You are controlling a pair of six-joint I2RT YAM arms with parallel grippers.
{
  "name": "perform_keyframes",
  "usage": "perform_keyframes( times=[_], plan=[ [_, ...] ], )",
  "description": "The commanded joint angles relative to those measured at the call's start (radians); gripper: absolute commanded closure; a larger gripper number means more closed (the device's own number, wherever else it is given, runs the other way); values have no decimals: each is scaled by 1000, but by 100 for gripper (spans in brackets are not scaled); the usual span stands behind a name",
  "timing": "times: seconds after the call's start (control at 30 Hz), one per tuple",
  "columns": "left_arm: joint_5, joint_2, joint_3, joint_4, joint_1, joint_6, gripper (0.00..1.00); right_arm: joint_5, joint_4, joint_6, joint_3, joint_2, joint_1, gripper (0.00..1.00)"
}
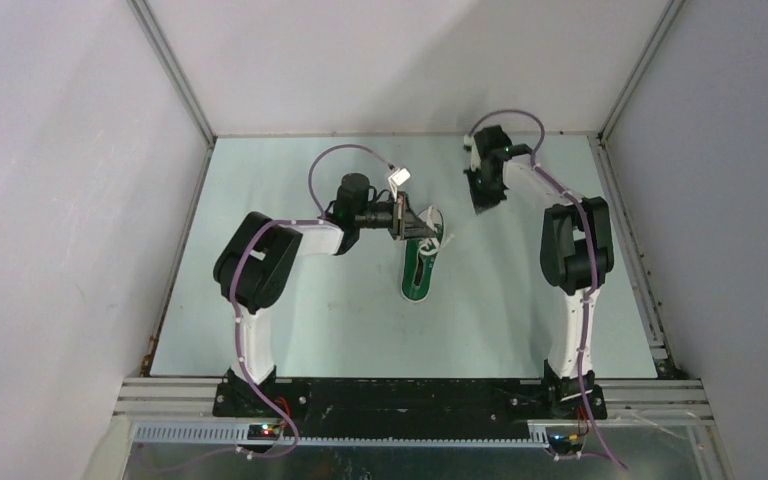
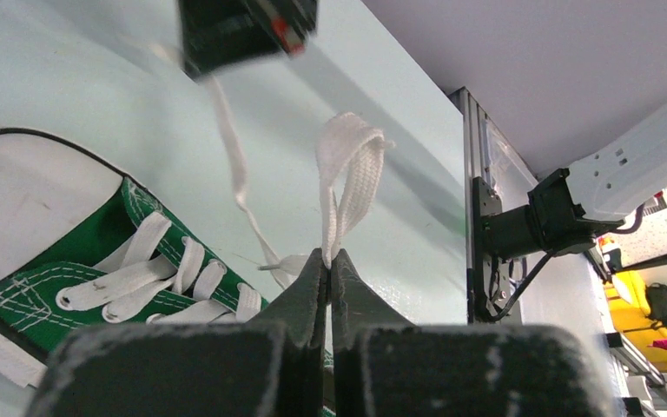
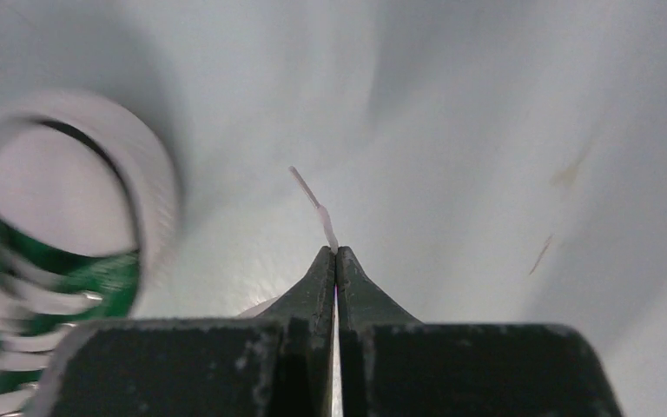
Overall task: Tie the shoes
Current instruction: Wrap the shoelace around the shoelace.
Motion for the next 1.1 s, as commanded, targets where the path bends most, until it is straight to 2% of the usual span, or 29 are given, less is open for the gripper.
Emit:
perform_keyframes(
  times=[0.0,0.33,0.73,1.07],
  plan=[
    [66,-25,12,130,-3,-52,100,-24,100,-69,193,-10,13,100],
    [123,-24,19,182,0,-85,100,-42,118,-138,249,24,52,100],
    [116,-24,9,236,-1,-119,100,22,109,-253,4,38,38,100],
    [97,-39,-7,192,-3,-94,100,-6,119,-232,270,118,56,100]
  ],
)
